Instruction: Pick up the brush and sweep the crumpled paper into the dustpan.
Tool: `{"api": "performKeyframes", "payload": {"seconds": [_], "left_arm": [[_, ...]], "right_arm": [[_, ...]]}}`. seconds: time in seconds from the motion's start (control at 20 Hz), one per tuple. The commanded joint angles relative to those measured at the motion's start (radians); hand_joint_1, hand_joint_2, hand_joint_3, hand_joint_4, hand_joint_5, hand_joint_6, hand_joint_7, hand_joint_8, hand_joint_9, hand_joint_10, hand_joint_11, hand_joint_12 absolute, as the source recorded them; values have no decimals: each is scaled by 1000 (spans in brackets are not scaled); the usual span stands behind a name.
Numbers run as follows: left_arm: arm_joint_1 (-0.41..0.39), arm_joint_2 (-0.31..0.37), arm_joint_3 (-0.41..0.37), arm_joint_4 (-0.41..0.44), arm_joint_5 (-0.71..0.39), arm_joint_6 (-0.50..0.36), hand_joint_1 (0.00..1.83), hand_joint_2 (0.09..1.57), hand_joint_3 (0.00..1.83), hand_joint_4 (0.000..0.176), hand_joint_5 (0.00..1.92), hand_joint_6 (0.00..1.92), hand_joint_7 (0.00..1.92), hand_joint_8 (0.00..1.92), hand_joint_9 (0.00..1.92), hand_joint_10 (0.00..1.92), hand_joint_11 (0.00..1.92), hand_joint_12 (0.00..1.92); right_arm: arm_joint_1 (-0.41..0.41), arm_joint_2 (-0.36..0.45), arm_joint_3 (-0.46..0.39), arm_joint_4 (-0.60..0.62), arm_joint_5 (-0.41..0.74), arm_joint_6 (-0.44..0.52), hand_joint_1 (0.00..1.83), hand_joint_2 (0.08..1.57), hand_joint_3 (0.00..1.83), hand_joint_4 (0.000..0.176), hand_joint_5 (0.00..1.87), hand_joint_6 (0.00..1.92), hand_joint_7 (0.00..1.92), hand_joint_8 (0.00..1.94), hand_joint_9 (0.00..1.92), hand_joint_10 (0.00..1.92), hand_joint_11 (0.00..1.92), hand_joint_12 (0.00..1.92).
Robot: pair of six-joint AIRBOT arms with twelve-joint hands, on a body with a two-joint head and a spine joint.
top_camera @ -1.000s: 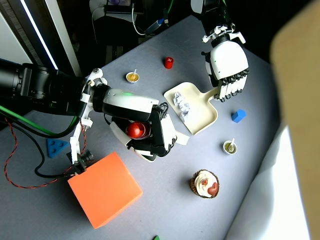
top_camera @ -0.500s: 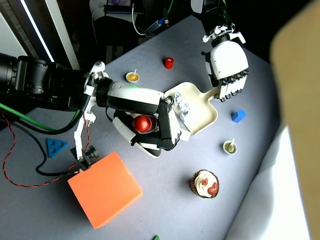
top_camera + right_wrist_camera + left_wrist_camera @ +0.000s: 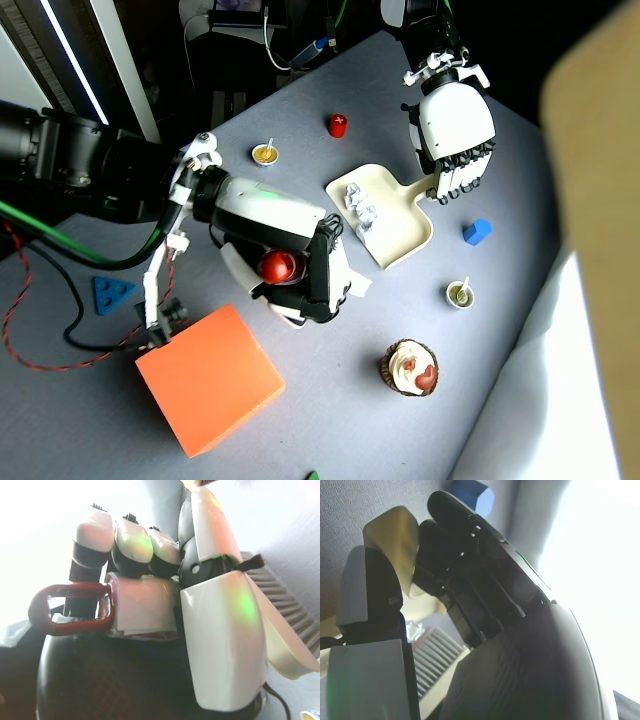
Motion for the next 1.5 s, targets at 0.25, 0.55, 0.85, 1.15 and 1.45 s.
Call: {"api": "performKeyframes", "payload": {"seconds": [0.25, 0.55, 0.85, 1.15, 1.45], "left_arm": [[-7, 10, -2, 28, 108, 4, 1496, 1058, 0, 0, 1017, 820, 1121, 540, 1078, 848, 867, 1487], [-11, 10, -3, 28, 108, 4, 1476, 1056, 0, 0, 1017, 810, 1142, 537, 1077, 881, 883, 1333], [-12, 9, -7, 29, 108, 2, 1395, 1060, 2, 0, 1000, 909, 1139, 567, 1056, 1026, 922, 813], [-12, 8, -3, 29, 109, 0, 1496, 1061, 0, 0, 1007, 830, 1125, 542, 1068, 865, 857, 1494], [-12, 8, -1, 29, 109, 1, 1497, 1059, 0, 0, 1005, 812, 1140, 534, 1089, 850, 836, 1511]], "right_arm": [[37, -32, 29, -43, -104, -26, 1503, 1156, 0, 66, 1159, 1921, 1298, 1941, 1322, 1921, 1289, 1921], [43, -72, 62, -22, -104, -45, 1493, 1170, 0, 60, 1143, 1921, 1298, 1941, 1322, 1921, 1269, 1921], [43, -110, 67, -11, -103, -53, 1514, 1175, 0, 55, 1128, 1921, 1301, 1941, 1327, 1921, 1281, 1921], [48, -142, 65, -11, -112, -53, 1521, 1169, 0, 51, 1141, 1921, 1303, 1941, 1323, 1921, 1275, 1921], [66, -159, 85, -11, -147, -40, 1488, 1169, 0, 47, 1133, 1921, 1293, 1941, 1305, 1921, 1263, 1921]]}}
